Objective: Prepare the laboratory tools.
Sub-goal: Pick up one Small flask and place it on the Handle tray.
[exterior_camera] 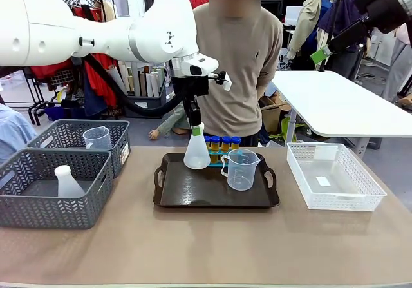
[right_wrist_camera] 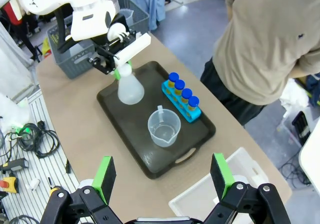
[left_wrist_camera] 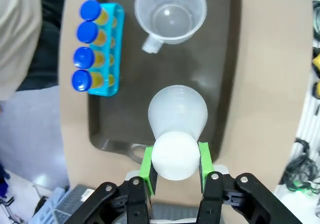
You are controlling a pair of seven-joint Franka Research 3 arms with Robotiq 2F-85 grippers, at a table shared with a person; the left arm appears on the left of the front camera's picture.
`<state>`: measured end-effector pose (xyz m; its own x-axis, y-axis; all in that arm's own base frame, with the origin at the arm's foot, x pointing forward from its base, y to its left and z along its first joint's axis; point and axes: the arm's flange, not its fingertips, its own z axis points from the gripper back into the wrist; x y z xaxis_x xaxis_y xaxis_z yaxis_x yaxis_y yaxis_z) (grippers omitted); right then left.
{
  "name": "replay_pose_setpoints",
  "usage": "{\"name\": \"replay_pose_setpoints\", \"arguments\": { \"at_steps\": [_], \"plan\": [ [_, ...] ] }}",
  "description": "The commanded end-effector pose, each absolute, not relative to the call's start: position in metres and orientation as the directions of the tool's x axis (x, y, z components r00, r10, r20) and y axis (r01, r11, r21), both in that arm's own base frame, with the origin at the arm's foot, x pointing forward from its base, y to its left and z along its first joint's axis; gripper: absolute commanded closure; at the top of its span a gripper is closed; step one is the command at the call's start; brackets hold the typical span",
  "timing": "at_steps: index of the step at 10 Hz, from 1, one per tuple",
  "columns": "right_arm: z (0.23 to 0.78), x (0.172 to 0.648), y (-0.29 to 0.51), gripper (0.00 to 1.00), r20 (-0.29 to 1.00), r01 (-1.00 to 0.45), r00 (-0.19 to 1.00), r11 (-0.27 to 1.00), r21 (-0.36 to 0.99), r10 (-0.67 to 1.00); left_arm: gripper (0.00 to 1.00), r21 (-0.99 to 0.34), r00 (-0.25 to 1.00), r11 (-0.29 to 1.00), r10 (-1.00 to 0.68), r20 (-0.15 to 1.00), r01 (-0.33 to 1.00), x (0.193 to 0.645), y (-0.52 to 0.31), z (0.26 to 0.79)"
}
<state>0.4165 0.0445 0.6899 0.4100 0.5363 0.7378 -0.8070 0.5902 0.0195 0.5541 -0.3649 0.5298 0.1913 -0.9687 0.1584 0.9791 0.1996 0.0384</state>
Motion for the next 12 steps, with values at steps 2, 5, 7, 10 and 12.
{"name": "replay_pose_setpoints", "arguments": {
  "at_steps": [2, 5, 7, 10, 12],
  "plan": [
    [0.691, 0.417, 0.044, 0.0, 0.751, -0.812, 0.402, 0.583, 0.03, 0.523, 1.0, 0.095, 0.166, 0.185, -0.969, 0.182, 0.978, 0.561, -0.35, 0.503],
    [0.691, 0.417, 0.044, 0.0, 0.751, -0.812, 0.402, 0.583, 0.03, 0.523, 1.0, 0.051, 0.193, 0.207, -0.96, 0.201, 0.977, 0.573, -0.335, 0.484],
    [0.691, 0.417, 0.044, 0.0, 0.751, -0.812, 0.402, 0.583, 0.03, 0.523, 1.0, 0.04, 0.198, 0.211, -0.956, 0.214, 0.977, 0.578, -0.332, 0.469],
    [0.691, 0.417, 0.044, 0.0, 0.751, -0.812, 0.402, 0.583, 0.03, 0.523, 1.0, -0.015, 0.203, 0.204, -0.958, 0.2, 0.979, 0.585, -0.337, 0.45],
    [0.691, 0.417, 0.044, 0.0, 0.751, -0.812, 0.402, 0.583, 0.03, 0.523, 1.0, -0.032, 0.194, 0.191, -0.963, 0.188, 0.981, 0.589, -0.337, 0.448]
  ]
}}
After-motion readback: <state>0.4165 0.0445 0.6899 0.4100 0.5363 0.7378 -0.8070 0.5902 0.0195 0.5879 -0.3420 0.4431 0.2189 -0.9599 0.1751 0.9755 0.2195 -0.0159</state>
